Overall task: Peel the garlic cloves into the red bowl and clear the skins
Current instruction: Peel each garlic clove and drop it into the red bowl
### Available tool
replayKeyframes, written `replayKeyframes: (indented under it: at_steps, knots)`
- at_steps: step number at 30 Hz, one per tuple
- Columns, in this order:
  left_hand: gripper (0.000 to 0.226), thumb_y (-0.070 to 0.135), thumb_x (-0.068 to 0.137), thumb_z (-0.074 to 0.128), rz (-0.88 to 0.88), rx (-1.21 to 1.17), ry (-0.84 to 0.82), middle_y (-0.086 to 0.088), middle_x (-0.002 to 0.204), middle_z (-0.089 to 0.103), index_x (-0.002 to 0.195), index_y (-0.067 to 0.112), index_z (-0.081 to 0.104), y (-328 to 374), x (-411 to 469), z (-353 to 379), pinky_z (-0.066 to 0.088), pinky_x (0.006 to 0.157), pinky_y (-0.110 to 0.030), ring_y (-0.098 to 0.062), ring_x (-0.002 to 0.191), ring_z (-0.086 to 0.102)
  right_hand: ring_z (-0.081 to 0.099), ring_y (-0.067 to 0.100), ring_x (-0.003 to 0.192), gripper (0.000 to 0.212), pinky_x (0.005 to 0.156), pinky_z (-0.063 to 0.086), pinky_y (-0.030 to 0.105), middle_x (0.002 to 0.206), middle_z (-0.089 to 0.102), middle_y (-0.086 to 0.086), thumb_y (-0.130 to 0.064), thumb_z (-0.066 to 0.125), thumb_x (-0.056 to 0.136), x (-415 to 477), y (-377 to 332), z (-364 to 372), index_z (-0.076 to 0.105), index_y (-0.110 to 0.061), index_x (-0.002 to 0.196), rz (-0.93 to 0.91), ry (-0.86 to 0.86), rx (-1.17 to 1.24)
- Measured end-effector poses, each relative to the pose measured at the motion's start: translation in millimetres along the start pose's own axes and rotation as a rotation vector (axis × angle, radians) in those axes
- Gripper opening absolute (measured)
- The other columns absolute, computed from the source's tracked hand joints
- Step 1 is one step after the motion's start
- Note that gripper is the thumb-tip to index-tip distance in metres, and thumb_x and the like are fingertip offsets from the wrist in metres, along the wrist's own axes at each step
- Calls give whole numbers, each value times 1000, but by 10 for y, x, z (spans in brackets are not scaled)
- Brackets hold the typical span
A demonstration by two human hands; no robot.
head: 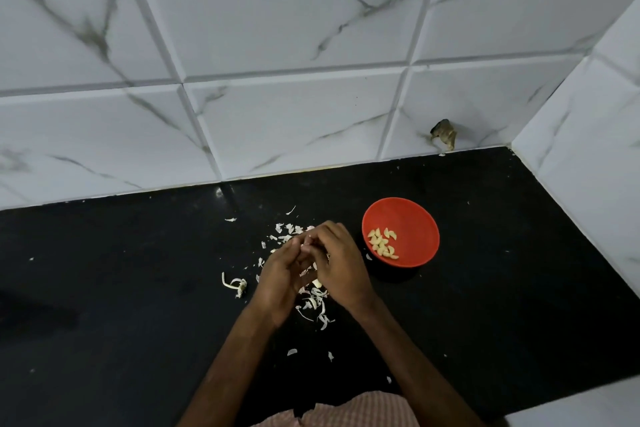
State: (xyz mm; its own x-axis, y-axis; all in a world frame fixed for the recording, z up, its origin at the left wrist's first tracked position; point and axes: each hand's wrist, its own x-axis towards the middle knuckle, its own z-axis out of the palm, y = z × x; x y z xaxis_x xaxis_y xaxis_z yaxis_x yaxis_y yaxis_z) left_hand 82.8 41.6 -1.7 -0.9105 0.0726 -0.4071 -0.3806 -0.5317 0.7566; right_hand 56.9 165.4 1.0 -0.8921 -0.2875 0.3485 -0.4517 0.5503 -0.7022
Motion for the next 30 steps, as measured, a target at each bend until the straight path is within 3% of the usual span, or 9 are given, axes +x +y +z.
replayKeyframes:
  at_steps: [4, 6, 11, 13, 15, 19, 21, 27, 30]
  knots:
    - [35, 25, 109, 41, 256, 538, 83, -19, 93, 70, 104, 3, 69, -2, -56, -65, 54, 66, -38, -27, 80, 66, 51, 13, 94, 2, 81, 45, 28, 96, 58, -5, -10, 62, 97, 1, -32, -28, 61, -9, 95, 78, -33, 70]
    - [32, 25, 108, 43, 415, 877, 114, -7, 78, 69, 93, 8, 66, 18, -73, -132, 50, 62, -41, -24, 68, 62, 53, 10, 91, 4, 79, 45, 25, 96, 56, -6, -13, 61, 98, 4, -37, -49, 60, -11, 96, 131, -86, 104]
    - [25, 32, 108, 37, 521, 1428, 105, 1, 72, 62, 93, 17, 51, 90, -116, -184, 44, 61, -39, -23, 65, 59, 59, 9, 87, 4, 76, 50, 24, 97, 58, -2, -13, 56, 102, -14, -70, -57, 54, -13, 98, 189, -118, 154]
    - [22, 29, 108, 37, 536, 1522, 121, -3, 77, 64, 96, 16, 51, 80, -129, -148, 43, 62, -39, -28, 69, 62, 59, 16, 85, 6, 74, 53, 36, 96, 55, 1, -8, 52, 102, -24, -109, -45, 51, -10, 97, 161, -87, 125]
    - [24, 26, 108, 38, 555, 1447, 153, 2, 71, 62, 92, 14, 52, 42, -170, -55, 37, 60, -35, -21, 63, 59, 56, 19, 82, 9, 68, 52, 45, 96, 50, -1, -2, 48, 97, -31, -150, -32, 48, -11, 94, 97, -38, 49]
    - [38, 18, 108, 40, 370, 532, 157, 10, 54, 47, 72, 14, 52, 0, -228, 159, 33, 48, -17, -3, 48, 39, 53, 20, 81, 11, 60, 49, 43, 96, 51, 2, -8, 40, 89, -16, -216, -43, 49, -10, 94, -94, 50, -68]
    - [38, 18, 107, 42, 298, 311, 171, 11, 53, 41, 71, 13, 52, 30, -240, 183, 31, 44, -13, -2, 46, 34, 54, 19, 83, 15, 64, 50, 40, 98, 53, 3, -2, 41, 90, -40, -230, -34, 51, -10, 96, -138, 78, -44]
    - [36, 17, 109, 38, 421, 292, 114, 7, 58, 37, 76, 6, 47, 143, -206, 143, 32, 47, -12, -3, 49, 32, 62, 12, 92, 9, 80, 51, 26, 98, 61, 0, 3, 60, 96, -27, -172, -163, 64, -4, 98, -100, 24, 161]
    - [35, 18, 109, 37, 511, 465, 50, 9, 64, 43, 81, 4, 53, 143, -177, 89, 37, 60, -17, -7, 61, 38, 62, 8, 100, 30, 89, 49, 14, 108, 65, 6, 14, 55, 93, 59, -110, -293, 69, -1, 114, -26, -74, 53]
